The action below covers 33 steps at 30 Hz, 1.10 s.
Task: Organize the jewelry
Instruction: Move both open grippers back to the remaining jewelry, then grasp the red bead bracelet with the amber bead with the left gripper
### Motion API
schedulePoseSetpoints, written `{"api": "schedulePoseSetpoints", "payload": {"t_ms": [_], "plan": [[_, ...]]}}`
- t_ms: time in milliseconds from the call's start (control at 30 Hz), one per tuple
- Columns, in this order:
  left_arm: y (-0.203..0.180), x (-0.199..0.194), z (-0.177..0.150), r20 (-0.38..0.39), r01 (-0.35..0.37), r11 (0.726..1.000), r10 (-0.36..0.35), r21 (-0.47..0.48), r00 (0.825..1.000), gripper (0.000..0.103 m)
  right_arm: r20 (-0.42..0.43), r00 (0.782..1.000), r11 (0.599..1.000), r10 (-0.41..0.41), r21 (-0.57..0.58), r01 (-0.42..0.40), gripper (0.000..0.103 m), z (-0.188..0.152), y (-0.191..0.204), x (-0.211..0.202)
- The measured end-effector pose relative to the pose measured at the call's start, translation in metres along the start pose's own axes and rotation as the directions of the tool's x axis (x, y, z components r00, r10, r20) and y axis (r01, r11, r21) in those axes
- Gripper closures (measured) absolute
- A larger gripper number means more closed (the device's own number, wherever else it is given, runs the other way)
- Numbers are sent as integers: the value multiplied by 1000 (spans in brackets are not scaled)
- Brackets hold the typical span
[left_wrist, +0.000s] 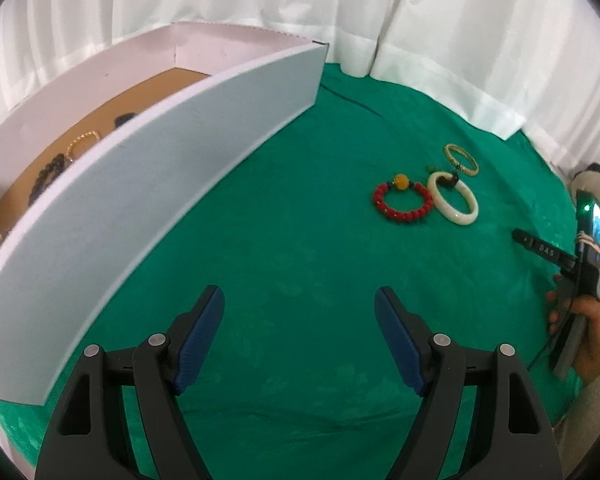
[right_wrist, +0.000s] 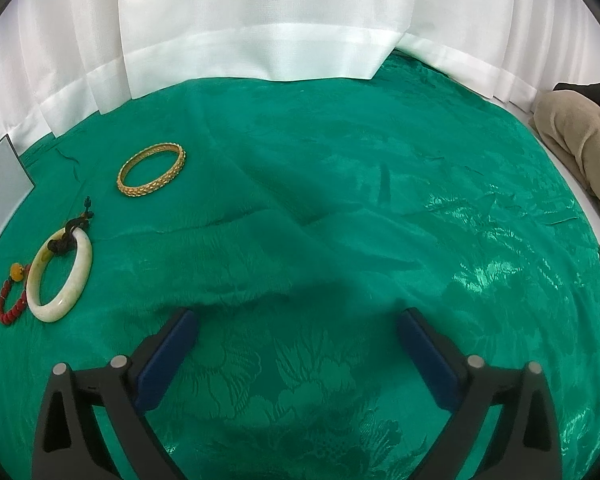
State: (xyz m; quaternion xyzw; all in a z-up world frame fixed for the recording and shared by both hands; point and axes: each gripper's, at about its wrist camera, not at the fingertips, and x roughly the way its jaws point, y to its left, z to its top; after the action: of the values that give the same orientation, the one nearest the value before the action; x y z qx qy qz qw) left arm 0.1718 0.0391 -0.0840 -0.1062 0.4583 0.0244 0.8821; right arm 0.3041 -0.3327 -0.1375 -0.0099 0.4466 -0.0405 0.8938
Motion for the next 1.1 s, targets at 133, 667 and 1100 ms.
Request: {"api": "schedulePoseSetpoints", "payload": {"t_ms": [133, 667, 1100], "plan": [[14, -11, -1, 31, -25, 1000, 25, -4, 999, 20, 88, 995, 999, 43, -27, -41, 1, 6, 6, -44], [29, -19, 1, 38, -31, 1000, 31, -5, 999, 20, 118, 959, 952, 258, -201, -231, 1, -27, 65, -150], [9, -10, 3, -12, -15, 998, 16, 67, 1000, 17, 48, 963, 936, 266, -253, -246, 1, -38, 75, -163]]}}
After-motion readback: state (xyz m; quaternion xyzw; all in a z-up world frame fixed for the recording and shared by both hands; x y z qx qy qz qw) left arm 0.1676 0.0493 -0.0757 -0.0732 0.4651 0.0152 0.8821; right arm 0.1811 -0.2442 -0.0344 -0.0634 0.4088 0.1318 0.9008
